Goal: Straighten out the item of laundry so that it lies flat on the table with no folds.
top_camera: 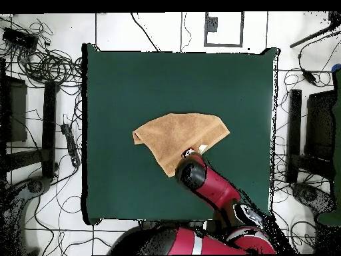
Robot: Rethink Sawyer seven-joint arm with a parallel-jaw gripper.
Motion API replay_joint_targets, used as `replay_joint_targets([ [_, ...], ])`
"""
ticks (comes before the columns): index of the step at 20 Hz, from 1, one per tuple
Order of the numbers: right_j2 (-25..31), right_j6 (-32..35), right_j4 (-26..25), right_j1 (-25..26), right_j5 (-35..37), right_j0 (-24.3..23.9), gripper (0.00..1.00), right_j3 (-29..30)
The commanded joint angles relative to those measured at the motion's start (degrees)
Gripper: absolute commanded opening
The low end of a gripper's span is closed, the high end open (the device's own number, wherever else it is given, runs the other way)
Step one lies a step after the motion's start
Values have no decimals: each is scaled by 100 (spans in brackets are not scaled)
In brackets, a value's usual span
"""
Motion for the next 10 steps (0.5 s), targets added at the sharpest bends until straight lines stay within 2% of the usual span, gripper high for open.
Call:
replay_joint_targets([
  [1,440,1005,50,488,-322,42,0,-386],
  [10,389,1069,105,490,-349,77,0,-354],
])
